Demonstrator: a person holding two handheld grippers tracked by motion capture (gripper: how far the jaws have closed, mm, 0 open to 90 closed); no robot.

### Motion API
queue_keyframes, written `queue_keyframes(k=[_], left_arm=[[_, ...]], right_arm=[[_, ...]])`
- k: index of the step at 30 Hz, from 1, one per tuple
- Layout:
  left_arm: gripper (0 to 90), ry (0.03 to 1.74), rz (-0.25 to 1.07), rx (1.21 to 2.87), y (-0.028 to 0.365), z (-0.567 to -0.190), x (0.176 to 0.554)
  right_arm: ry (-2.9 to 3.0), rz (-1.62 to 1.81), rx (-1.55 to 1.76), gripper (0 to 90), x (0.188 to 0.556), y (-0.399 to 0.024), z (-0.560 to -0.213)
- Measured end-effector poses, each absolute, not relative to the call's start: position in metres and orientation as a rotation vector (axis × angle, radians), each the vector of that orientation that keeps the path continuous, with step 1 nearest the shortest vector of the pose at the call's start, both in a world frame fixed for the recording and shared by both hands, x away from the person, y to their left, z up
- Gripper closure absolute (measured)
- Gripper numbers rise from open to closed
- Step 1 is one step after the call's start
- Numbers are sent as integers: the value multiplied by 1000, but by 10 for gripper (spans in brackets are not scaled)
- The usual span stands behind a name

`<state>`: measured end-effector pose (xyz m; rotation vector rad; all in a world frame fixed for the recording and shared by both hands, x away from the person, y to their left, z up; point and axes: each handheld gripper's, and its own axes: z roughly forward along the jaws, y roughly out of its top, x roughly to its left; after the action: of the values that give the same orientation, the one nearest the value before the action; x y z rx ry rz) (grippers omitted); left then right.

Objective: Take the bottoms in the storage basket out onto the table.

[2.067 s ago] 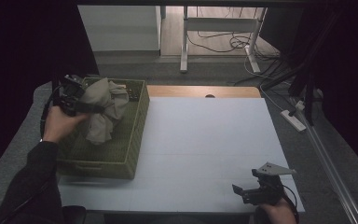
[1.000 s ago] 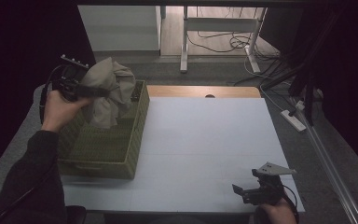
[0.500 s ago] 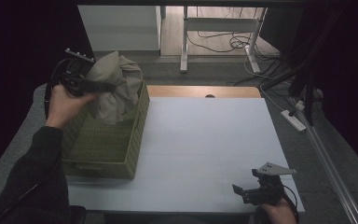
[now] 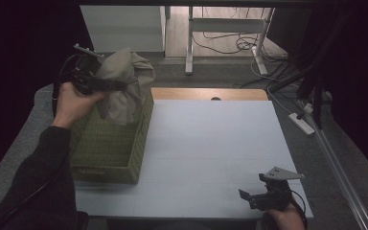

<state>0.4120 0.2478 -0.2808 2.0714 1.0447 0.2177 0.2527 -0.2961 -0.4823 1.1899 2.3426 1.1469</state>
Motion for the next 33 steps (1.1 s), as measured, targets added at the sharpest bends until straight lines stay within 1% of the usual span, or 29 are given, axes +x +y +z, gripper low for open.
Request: queue_keyframes(k=[19,33], left_arm=[[656,920,191,2114,197,-275,416],[656,830,149,2148,156,-282,420]], right_arm=[[2342,1152,1190,9,252,-296,-482],[2341,1155,1186,9,252,-296,-482]])
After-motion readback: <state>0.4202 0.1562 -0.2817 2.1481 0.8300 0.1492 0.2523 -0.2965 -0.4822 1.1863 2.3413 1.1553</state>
